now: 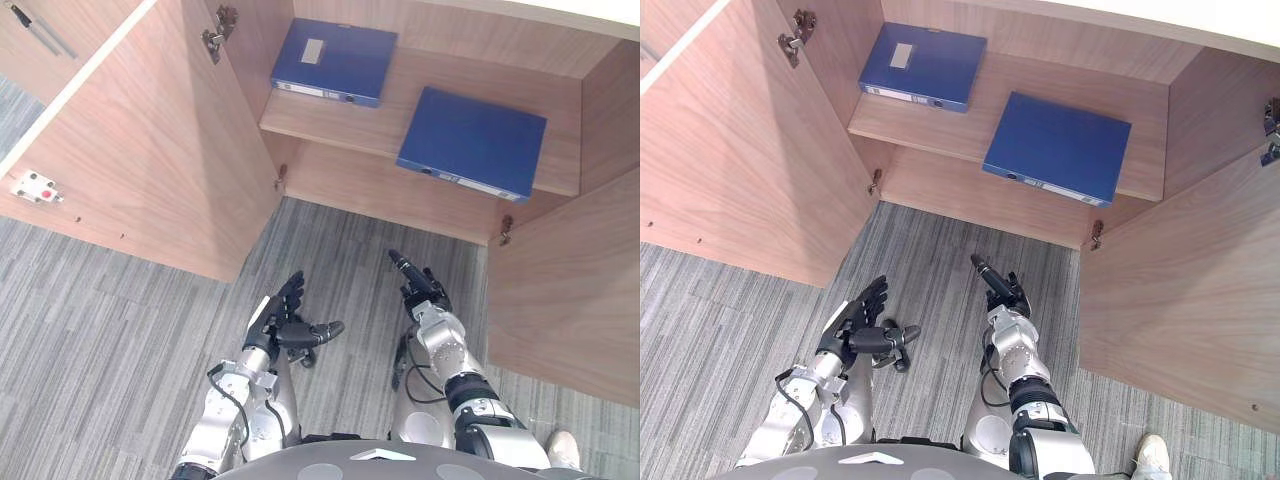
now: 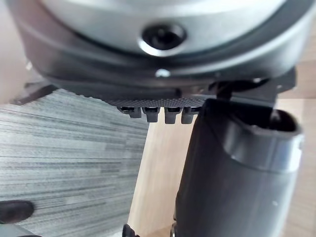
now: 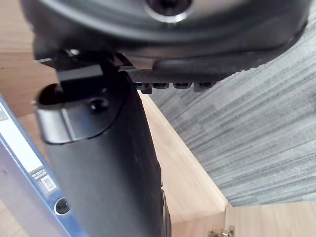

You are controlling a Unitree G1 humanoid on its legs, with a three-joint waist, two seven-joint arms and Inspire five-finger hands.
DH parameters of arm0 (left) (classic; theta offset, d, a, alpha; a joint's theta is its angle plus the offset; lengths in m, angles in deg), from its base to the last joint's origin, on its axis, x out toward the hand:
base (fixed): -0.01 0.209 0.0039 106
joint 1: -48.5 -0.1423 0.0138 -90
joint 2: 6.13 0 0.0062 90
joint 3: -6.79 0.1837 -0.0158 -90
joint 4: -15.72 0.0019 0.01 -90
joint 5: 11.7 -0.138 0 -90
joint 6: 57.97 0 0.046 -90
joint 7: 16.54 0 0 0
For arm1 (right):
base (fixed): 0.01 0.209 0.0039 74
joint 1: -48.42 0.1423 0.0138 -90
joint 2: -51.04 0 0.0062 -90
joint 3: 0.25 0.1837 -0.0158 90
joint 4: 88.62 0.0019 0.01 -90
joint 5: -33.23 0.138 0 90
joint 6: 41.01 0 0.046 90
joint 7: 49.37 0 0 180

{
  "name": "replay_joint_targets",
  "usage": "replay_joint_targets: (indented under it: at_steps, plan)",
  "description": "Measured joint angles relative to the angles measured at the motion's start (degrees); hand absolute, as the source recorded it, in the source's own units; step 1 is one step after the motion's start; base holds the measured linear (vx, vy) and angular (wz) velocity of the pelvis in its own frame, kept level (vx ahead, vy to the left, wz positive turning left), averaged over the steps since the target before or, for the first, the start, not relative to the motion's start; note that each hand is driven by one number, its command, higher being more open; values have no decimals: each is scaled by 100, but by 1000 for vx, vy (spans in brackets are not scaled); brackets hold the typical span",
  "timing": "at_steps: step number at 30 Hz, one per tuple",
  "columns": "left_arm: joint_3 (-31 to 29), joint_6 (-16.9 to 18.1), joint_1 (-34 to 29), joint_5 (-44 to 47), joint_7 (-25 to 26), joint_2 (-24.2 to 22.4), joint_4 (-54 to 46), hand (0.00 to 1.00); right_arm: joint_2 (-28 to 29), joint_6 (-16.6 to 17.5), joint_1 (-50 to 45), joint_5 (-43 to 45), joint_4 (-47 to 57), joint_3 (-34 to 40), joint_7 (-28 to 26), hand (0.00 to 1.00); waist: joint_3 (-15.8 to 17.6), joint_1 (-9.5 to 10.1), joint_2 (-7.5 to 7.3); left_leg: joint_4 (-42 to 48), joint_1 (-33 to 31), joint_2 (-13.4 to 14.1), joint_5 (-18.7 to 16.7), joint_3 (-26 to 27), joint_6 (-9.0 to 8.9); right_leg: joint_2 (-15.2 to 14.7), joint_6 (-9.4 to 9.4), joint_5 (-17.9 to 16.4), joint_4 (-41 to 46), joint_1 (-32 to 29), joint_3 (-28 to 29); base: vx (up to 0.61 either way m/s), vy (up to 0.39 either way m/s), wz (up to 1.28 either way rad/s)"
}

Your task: Walk over to the cabinet, pick up the folder, carry it to the office cabinet, place the folder inside the office cabinet, then close the office cabinet door

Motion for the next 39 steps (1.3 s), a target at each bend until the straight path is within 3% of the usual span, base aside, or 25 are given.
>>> replay_joint_targets:
  at_steps: [13,19,24,39]
  plan:
    - [231,2,442,-266,287,-376,-428,100,14,-4,-168,1,228,-85,-9,100,-61,-25,-34,9,24,15,-25,7,-37,17,-13,7,0,2,13,4,-5,-1]
    - [214,2,461,-384,356,-436,-609,100,17,-5,-174,1,412,-85,1,100,-62,-26,-39,20,21,14,-29,-2,-39,16,-14,7,0,7,11,0,0,0]
    - [167,1,444,-386,363,-450,-609,100,34,-5,-171,1,497,-86,1,100,-114,-24,-139,38,10,16,-47,-16,-46,10,-17,5,2,10,4,0,0,0]
    - [-145,0,336,-368,368,-613,-610,100,111,-8,-140,4,671,-74,5,100,-107,-36,-162,138,-89,-37,-101,-66,-18,-102,-54,-60,94,-46,-27,1,0,2]
